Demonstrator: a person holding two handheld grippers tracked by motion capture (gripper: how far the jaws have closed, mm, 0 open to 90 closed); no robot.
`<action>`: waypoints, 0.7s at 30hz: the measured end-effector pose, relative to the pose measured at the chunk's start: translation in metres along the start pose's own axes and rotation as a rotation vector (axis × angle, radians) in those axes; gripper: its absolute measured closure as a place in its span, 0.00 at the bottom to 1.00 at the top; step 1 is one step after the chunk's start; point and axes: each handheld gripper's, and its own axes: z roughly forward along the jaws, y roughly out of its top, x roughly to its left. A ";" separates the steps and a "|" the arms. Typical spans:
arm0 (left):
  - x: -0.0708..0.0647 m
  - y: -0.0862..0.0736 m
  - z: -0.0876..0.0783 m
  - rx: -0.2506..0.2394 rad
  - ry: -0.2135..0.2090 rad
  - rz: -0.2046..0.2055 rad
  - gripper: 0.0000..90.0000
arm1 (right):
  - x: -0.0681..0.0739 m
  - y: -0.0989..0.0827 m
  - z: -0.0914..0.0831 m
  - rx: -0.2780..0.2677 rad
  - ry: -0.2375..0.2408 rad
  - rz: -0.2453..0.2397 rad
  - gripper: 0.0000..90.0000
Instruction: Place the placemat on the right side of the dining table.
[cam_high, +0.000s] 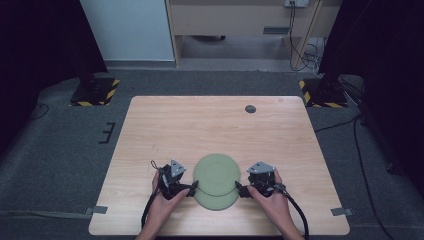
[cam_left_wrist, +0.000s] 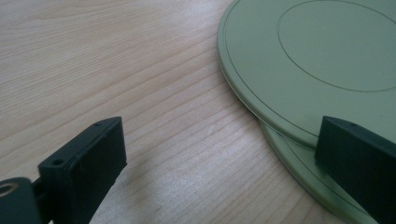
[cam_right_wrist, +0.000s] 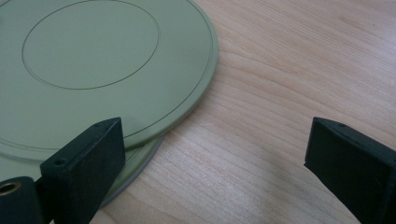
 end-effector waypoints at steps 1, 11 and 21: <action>0.000 0.000 0.001 -0.002 0.001 -0.003 0.01 | -0.001 0.000 0.000 0.000 0.002 0.008 0.05; -0.003 -0.003 -0.004 0.001 -0.026 0.002 0.03 | -0.003 0.009 -0.008 0.027 0.052 0.019 0.07; -0.005 -0.001 0.000 0.000 -0.030 0.002 0.00 | -0.017 0.047 0.000 0.092 0.060 -0.043 0.07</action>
